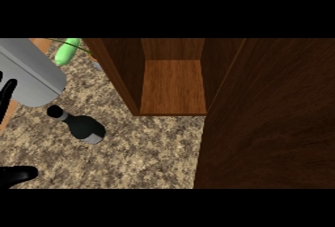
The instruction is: Pick up the wine, place it into the cabinet and close the cabinet
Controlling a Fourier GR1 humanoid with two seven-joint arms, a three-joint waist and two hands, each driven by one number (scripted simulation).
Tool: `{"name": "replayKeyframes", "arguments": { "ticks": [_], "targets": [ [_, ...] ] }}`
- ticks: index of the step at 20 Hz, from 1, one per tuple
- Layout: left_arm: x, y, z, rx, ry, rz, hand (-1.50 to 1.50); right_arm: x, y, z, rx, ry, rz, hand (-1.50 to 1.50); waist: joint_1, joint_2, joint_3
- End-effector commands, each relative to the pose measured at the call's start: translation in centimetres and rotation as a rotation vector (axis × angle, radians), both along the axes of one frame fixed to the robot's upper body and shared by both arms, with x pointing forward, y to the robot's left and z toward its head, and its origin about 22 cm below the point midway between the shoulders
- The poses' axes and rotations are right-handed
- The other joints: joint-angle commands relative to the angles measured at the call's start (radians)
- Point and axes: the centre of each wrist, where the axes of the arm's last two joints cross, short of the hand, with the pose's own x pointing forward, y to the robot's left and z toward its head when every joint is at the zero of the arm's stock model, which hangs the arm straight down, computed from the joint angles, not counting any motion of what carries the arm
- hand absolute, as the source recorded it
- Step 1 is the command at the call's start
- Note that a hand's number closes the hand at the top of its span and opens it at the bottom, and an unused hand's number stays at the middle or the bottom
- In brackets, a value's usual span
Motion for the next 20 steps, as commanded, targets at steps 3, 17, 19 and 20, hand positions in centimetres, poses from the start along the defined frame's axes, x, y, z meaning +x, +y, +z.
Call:
{"name": "replayKeyframes", "arguments": {
  "ticks": [3,17,19,20],
  "targets": [
    [1.5,0.8,-2.0,-0.002,-0.004,0.075,-1.5,-3.4,-0.6,1.0,0.033,-0.047,0.042,-1.5,-0.002,0.0,0.0],
    [1.7,4.4,-6.3,0.044,0.099,0.093,-1.5,-3.5,-0.5,2.9,0.012,-0.059,0.052,-1.5,0.002,-0.002,0.0],
    [1.7,1.6,-9.7,0.035,0.132,0.096,-1.5,-3.7,0.1,2.3,0.024,-0.042,0.065,-1.5,-0.002,-0.001,0.0],
    [3.1,4.6,-9.0,0.028,0.132,0.112,-1.5,-2.0,0.0,3.1,0.017,-0.052,0.049,-1.5,0.001,0.001,0.0]
  ]
}}
